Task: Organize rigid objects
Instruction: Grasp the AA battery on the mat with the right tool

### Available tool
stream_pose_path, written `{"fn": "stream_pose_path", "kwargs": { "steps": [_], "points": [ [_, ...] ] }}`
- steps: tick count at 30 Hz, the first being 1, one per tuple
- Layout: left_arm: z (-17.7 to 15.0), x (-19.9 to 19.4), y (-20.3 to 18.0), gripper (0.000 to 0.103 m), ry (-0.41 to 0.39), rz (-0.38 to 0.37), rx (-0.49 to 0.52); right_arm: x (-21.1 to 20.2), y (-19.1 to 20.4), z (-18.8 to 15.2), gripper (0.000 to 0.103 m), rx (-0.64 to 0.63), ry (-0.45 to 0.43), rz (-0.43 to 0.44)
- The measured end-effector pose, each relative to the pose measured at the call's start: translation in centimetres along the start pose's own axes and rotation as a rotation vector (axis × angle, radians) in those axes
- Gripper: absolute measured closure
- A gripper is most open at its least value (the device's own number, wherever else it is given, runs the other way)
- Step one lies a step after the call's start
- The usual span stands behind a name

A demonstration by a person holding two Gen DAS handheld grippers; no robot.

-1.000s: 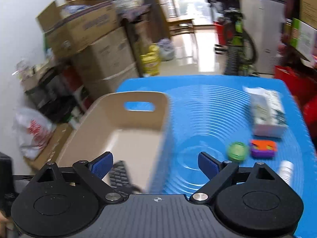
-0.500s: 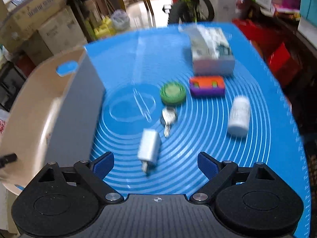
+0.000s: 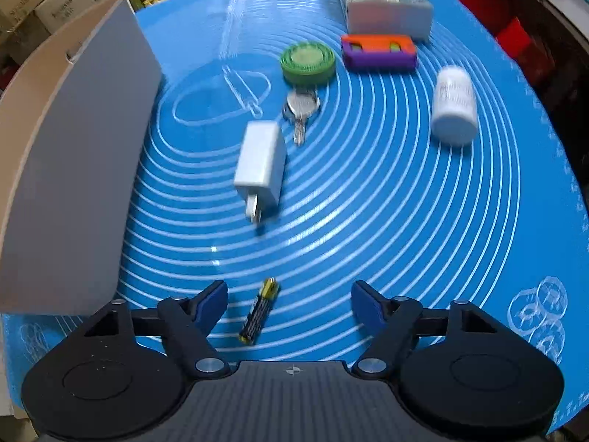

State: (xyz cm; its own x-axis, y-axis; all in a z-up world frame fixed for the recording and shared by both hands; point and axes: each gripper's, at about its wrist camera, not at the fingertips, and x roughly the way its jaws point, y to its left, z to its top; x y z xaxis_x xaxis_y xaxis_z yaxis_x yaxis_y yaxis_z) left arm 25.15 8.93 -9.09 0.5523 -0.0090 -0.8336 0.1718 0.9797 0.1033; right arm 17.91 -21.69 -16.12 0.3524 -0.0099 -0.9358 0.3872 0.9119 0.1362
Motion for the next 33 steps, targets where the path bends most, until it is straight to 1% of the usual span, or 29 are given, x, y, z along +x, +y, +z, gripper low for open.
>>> {"fn": "stream_pose_path", "kwargs": {
  "steps": [2,5,7,8,11,12,14,16,20,27,33],
  "points": [
    [0.0,0.0,0.0,0.091,0.000,0.000,-0.001,0.0,0.5,-0.3,0.028,-0.004,-0.014,-0.017],
    [0.0,0.0,0.0,0.091,-0.001,0.000,-0.001,-0.1,1.2,-0.8,0.037,-0.019,-0.035,-0.062],
    [0.0,0.0,0.0,0.091,-0.001,0.000,0.000,-0.2,1.5,-1.1,0.046,-0.038,-0.048,-0.101],
    [0.0,0.0,-0.1,0.091,-0.001,0.000,-0.001,-0.3,1.5,-1.2,0.047,-0.037,-0.052,-0.110],
    [0.0,-0.1,-0.1,0.091,-0.002,0.001,-0.001,-0.4,1.1,-1.0,0.060,-0.016,-0.053,-0.123],
    [0.0,-0.1,-0.1,0.091,-0.001,0.000,-0.001,-0.5,1.0,-1.0,0.066,-0.015,-0.054,-0.131],
    [0.0,-0.1,-0.1,0.091,-0.001,0.000,-0.001,-0.5,1.1,-0.9,0.072,-0.033,-0.056,-0.138],
    [0.0,-0.1,-0.1,0.091,-0.001,0.001,0.000,-0.6,1.5,-0.9,0.083,-0.063,-0.057,-0.134],
    [0.0,-0.1,-0.1,0.091,-0.001,0.001,-0.001,-0.6,1.8,-0.9,0.083,-0.096,-0.064,-0.141],
    [0.1,-0.1,-0.1,0.091,-0.001,0.000,0.000,-0.9,1.0,-0.6,0.083,-0.079,-0.056,-0.115],
    [0.1,-0.1,-0.1,0.091,-0.002,0.000,-0.001,-1.3,-0.4,-0.1,0.085,-0.030,-0.070,-0.056]
  ]
}}
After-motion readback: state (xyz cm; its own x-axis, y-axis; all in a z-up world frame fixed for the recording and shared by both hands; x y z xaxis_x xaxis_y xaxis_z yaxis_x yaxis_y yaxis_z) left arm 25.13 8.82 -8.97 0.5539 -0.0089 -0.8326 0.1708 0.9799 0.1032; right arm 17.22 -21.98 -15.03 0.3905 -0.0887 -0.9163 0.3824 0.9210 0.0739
